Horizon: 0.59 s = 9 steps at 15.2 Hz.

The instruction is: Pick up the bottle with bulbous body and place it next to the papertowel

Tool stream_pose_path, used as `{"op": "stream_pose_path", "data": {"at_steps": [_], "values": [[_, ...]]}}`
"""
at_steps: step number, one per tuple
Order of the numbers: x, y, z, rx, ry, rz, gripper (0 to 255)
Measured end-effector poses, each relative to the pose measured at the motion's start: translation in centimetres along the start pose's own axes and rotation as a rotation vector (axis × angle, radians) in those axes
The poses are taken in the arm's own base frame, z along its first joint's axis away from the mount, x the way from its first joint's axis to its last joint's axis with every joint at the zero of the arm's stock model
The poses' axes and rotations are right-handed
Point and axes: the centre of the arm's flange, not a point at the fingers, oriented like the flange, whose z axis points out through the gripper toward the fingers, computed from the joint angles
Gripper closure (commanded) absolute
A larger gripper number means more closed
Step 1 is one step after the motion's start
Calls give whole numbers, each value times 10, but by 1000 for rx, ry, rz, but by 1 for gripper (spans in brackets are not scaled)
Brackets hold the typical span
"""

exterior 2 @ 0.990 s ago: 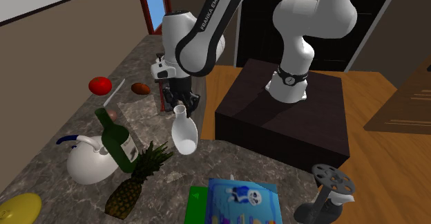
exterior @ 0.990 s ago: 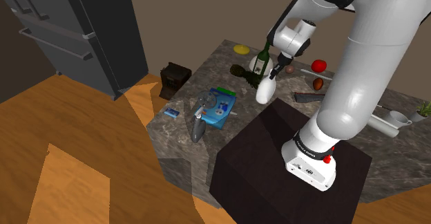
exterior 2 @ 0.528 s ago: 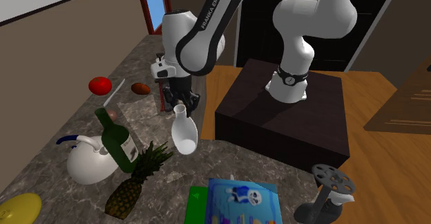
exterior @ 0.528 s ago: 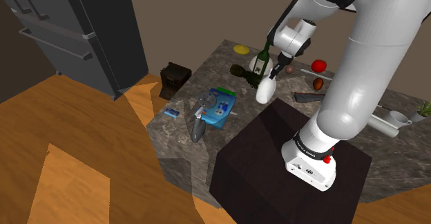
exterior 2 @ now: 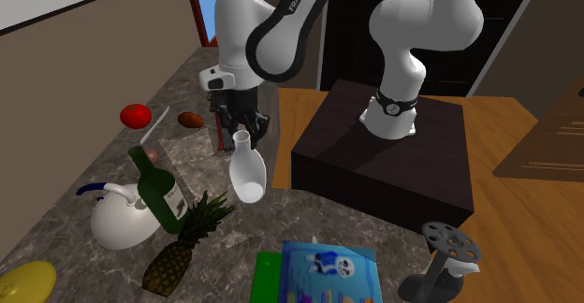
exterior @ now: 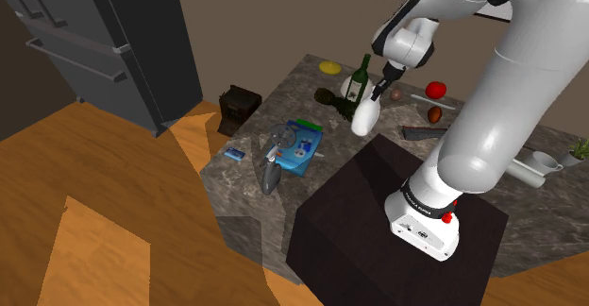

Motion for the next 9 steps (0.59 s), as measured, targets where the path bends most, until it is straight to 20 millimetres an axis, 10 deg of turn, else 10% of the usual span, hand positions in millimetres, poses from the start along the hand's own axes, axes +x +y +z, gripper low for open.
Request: {"op": "stream_pose_path", "data": {"at_steps": [9], "values": [[6,0,-46,2,1,1,255]]}}
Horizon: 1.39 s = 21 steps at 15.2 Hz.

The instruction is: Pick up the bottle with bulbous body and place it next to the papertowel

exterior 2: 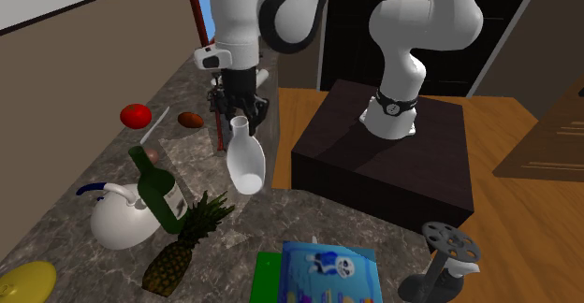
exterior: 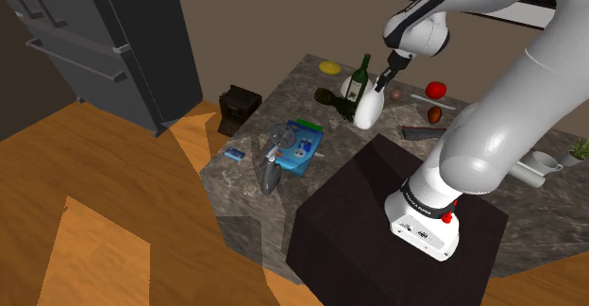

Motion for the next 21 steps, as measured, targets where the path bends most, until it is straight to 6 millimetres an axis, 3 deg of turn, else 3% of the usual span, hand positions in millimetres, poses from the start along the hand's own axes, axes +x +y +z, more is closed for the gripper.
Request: {"op": "stream_pose_path", "data": {"at_steps": [21], "values": [[18,1,-110,-2,-1,-1,255]]}}
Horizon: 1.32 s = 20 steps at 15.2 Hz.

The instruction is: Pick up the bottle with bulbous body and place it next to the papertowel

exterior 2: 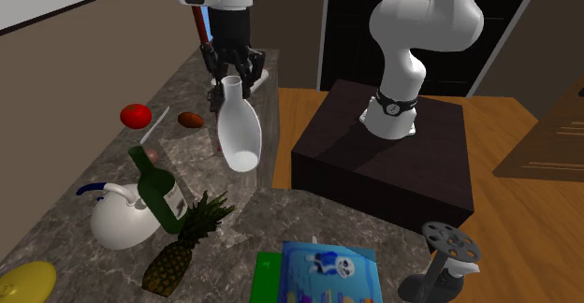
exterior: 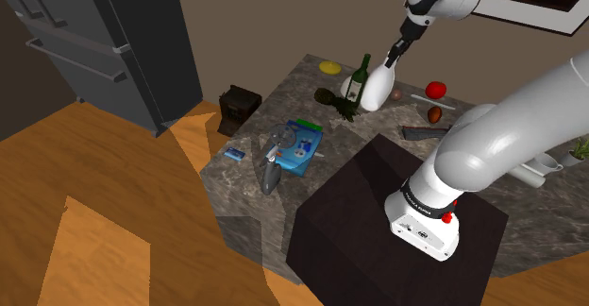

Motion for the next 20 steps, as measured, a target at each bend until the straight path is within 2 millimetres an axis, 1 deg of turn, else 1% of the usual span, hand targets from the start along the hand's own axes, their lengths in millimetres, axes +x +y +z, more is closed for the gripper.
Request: {"op": "stream_pose_path", "data": {"at_steps": [20], "values": [[16,1,-104,0,0,0,255]]}}
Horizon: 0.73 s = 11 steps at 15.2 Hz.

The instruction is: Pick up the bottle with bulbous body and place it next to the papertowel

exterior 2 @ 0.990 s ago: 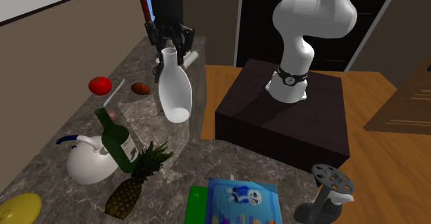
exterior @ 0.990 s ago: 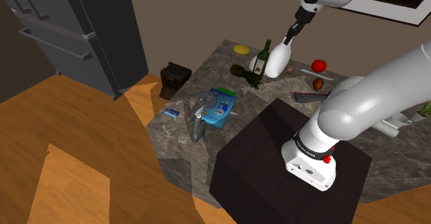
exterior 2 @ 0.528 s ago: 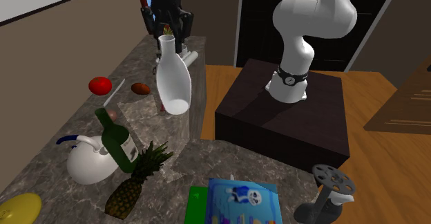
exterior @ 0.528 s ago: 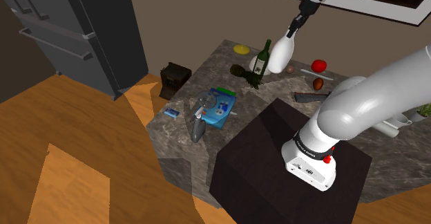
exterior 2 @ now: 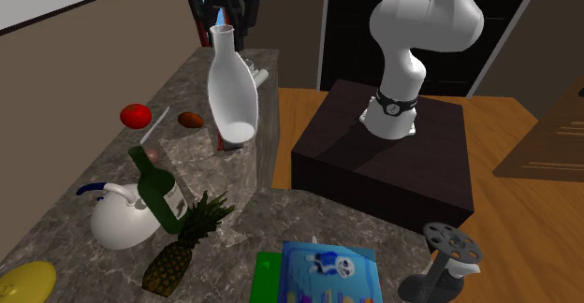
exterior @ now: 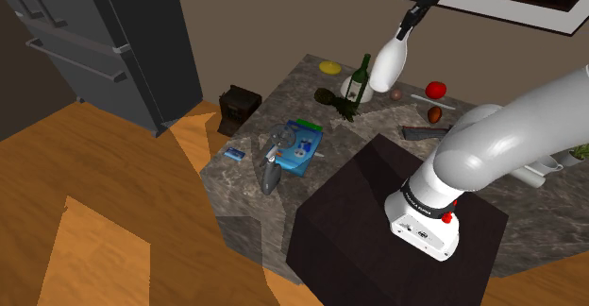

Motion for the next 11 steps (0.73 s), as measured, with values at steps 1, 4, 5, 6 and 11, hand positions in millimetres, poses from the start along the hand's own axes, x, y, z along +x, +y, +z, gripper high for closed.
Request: {"op": "stream_pose_path", "data": {"at_steps": [1,4,5,6,11], "values": [[1,2,-5,0,0,0,255],[-2,6,-17,0,0,0,255],[-10,11,-19,0,0,0,255],[-19,18,-21,0,0,0,255],[-70,53,-30,0,0,2,255]]}}
